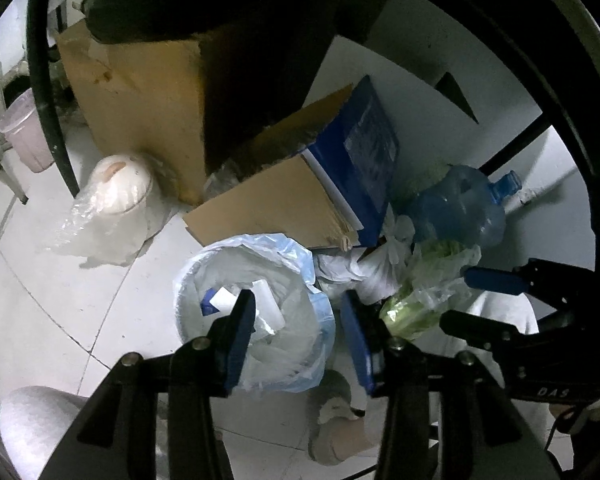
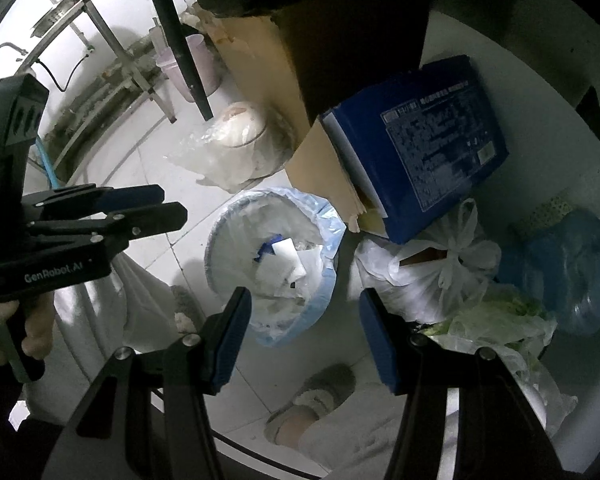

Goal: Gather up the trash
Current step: 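Raise both open tools from the bin back up toward the counter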

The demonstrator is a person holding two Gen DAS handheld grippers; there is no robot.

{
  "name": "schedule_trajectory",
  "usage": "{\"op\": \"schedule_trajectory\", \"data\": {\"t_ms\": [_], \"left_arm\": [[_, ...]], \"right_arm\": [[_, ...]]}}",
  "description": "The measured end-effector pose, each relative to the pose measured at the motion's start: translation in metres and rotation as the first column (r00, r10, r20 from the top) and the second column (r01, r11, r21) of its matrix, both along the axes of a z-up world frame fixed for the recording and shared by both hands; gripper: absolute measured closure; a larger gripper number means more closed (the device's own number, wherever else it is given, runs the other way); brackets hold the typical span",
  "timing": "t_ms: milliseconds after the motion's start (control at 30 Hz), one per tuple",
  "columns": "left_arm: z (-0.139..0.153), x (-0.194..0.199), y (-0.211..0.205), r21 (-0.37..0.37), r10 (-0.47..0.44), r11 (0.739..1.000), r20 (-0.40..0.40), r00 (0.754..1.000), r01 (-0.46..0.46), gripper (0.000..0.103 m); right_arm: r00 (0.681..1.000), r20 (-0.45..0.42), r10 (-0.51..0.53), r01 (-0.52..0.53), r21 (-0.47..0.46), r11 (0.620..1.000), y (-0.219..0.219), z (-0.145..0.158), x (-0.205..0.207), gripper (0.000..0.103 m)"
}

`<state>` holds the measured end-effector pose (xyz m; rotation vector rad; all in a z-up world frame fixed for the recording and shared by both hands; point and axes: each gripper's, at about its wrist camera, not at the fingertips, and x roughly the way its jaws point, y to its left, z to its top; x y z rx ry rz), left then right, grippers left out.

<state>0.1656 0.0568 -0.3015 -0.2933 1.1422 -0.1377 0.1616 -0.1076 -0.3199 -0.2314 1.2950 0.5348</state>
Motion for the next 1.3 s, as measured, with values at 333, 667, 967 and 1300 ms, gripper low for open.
{"op": "schedule_trajectory", "data": {"t_ms": [333, 667, 967, 1300], "left_arm": [[0.033, -0.024, 0.006, 0.021, 0.018, 1.000, 0.060, 0.998, -0.019, 0.059], [0.056, -0.049, 0.005, 0.032, 0.014, 0.999, 0.104, 0.995, -0.018, 0.059], [0.076, -0.063, 0.002, 0.053, -0.002, 0.999, 0.133, 0.991, -0.006, 0.059], [0.112, -0.070, -0.005, 0.079, -0.016, 0.997, 0.190, 0.982, 0.001, 0.054]], "right_arm": [[0.998, 0.056, 0.019, -0.020, 0.021, 1.000, 0.007, 0.027, -0.013, 0.049], [0.995, 0.102, 0.014, -0.019, 0.042, 0.999, 0.007, 0.053, -0.029, 0.049], [0.989, 0.146, 0.010, -0.020, 0.065, 0.998, 0.002, 0.081, -0.042, 0.049], [0.976, 0.217, 0.009, -0.031, 0.101, 0.994, -0.010, 0.123, -0.048, 0.049]]}}
